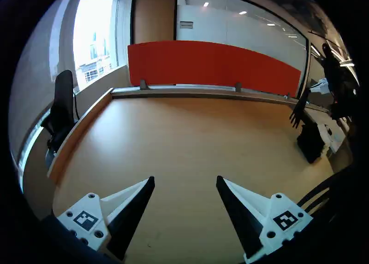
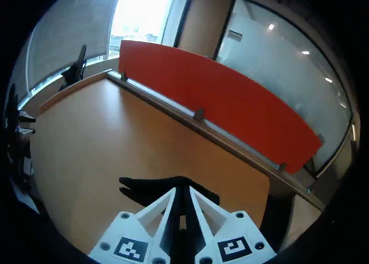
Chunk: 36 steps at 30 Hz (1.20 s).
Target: Fold towel
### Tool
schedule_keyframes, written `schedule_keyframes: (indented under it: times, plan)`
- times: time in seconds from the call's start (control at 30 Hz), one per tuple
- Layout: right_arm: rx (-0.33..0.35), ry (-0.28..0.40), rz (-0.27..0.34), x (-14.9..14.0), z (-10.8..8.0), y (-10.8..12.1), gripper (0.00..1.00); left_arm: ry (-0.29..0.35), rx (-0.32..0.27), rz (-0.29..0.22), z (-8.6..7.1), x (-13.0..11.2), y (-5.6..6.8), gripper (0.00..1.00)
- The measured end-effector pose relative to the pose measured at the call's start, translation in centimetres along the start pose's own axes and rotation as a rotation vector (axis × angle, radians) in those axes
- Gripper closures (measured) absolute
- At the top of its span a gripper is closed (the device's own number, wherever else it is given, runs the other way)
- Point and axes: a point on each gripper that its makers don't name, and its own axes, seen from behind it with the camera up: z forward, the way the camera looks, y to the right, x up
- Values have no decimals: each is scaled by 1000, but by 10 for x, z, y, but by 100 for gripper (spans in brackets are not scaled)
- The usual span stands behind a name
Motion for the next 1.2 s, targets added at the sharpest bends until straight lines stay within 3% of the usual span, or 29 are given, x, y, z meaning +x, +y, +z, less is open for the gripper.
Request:
schedule_keyframes:
  times: [0.5, 0.87, 1.2]
  plan:
    - [-67, -39, 26, -31, -19, 59, 95, -5, -5, 22, 2, 5, 14, 1]
    - [-73, -46, 44, -46, -30, 72, 95, -3, -14, 36, 3, 10, 24, 1]
    - [-87, -73, 76, -84, -51, 83, 95, -5, -33, 59, 6, 13, 35, 1]
